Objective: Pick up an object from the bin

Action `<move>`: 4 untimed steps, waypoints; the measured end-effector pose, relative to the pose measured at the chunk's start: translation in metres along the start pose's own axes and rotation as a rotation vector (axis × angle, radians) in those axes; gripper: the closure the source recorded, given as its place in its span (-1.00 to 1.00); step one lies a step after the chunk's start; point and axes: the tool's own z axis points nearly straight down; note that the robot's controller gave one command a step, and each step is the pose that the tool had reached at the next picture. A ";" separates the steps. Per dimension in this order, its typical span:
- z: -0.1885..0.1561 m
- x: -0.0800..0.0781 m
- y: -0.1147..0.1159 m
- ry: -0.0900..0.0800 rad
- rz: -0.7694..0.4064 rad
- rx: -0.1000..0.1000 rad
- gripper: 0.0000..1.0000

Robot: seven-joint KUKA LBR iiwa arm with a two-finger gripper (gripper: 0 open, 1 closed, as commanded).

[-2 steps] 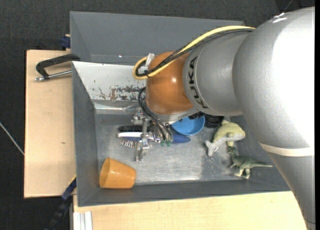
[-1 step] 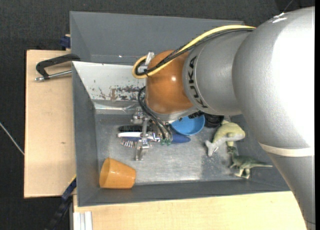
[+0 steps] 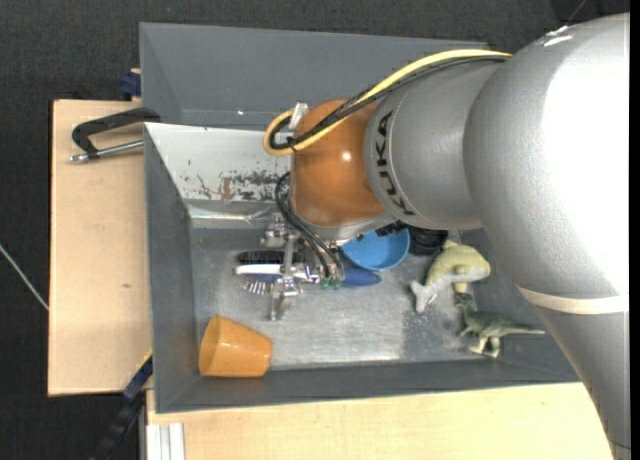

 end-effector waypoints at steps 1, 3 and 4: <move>-0.001 -0.001 0.001 0.000 0.000 0.000 -1.00; -0.023 -0.003 0.001 0.001 0.002 0.000 1.00; -0.032 -0.004 0.002 0.002 0.002 0.000 1.00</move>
Offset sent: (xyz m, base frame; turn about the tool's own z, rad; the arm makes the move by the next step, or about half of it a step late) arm 0.0000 0.0000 0.0000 0.0000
